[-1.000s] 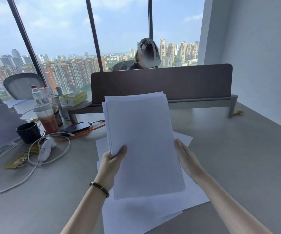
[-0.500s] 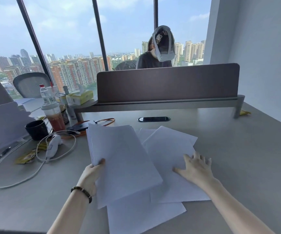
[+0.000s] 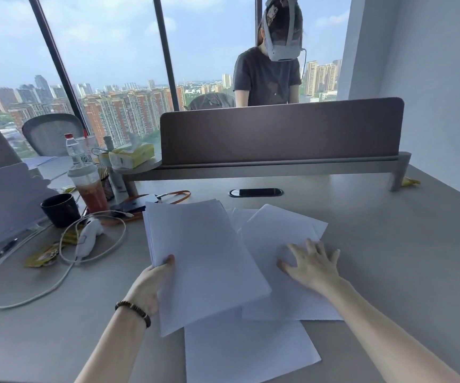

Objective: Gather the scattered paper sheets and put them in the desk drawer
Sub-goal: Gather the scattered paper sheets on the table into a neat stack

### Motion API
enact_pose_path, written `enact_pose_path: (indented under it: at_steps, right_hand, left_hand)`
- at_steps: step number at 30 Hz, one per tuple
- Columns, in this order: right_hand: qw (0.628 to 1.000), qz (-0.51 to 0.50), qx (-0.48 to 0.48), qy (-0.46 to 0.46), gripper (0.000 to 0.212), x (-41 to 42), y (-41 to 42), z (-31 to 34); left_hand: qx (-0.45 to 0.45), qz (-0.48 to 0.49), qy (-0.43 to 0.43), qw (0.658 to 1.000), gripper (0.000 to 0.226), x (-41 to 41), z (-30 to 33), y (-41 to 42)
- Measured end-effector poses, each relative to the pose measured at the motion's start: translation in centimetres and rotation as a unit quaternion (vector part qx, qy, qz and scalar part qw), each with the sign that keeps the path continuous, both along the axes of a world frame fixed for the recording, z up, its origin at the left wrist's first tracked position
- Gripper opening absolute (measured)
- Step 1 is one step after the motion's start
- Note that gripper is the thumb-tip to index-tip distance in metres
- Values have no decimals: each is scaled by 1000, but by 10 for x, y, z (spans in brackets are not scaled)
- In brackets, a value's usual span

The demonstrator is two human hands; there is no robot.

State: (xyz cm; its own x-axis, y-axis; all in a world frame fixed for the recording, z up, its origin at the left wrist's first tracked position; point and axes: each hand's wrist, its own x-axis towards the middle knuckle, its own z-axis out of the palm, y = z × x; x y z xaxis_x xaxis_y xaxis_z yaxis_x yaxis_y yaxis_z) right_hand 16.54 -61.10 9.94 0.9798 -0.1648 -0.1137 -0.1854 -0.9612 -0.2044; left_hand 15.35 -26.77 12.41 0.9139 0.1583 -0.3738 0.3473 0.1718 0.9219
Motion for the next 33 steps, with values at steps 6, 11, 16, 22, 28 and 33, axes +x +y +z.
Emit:
enact_pose_path:
  at_steps: [6,11,16,22,28,33]
  right_hand:
    - [998,53,15,-13,71,2,8,-2]
    - [998,-46,36,3,93,-3,1,3]
    - [998,-34,44,29,104,-4,5,-2]
    - [993,-57,100,-1,82,3,27,-3]
    - [909,-168,369,-98,54,-2,7,26]
    - [815,-200,536,-90,49,-1,15,32]
  left_hand:
    - [5,-27,12,1000,40,15,-4,-11]
    - [-2,-28,-6,1000,30,16,1,-15]
    - [-1,-25,1,1000,35,17,-5,-13]
    - [-8,-41,11,999,35,26,-5,-32]
    - [2,-46,9,999,32,29,-1,-25]
    - [-2,-63,16,998,32,27,-2,-29]
